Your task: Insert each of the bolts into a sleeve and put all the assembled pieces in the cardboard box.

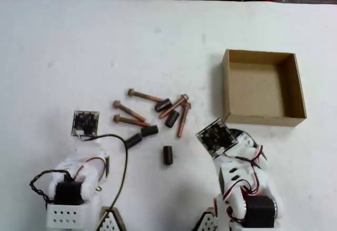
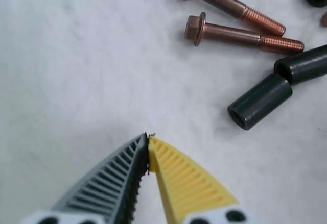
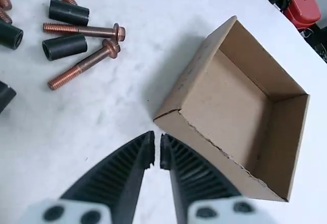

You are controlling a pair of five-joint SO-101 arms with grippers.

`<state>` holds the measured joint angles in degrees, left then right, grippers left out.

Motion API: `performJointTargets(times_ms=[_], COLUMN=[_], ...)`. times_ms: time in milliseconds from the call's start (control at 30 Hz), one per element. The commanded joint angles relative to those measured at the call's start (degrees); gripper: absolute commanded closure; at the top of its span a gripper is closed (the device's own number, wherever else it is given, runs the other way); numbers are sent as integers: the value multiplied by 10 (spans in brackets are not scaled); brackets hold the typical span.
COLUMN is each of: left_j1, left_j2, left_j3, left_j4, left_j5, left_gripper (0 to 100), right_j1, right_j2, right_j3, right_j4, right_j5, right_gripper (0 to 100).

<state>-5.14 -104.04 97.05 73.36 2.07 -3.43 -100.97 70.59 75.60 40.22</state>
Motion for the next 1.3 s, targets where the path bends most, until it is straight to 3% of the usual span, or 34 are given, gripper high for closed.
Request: performJointTargets(times_ms=[0, 167, 400, 700, 933, 1100, 1267], left_j1=[-4, -4, -4, -5, -56, -87, -93], left_j2=[-5, -5, -5, -6, -7, -7, -7], left_j3=[0, 0, 0, 0, 0, 0, 0], left_j4=[0, 0, 0, 0, -6, -16, -16], left_j5=[3, 3, 3, 3, 4, 5, 5], left_gripper=[977, 977, 977, 977, 977, 977, 977], right_j1=[5, 0, -114, -223, -292, -308, -312], right_j2=[71, 236, 450, 615, 711, 793, 887], right_j3=[-69, -160, -231, -265, -293, -331, -389], right_j4=[1, 0, 2, 0, -1, -1, -1], right_j5=[-35, -61, -139, -251, -367, -475, -527], right_gripper=[980, 980, 980, 980, 980, 980, 980])
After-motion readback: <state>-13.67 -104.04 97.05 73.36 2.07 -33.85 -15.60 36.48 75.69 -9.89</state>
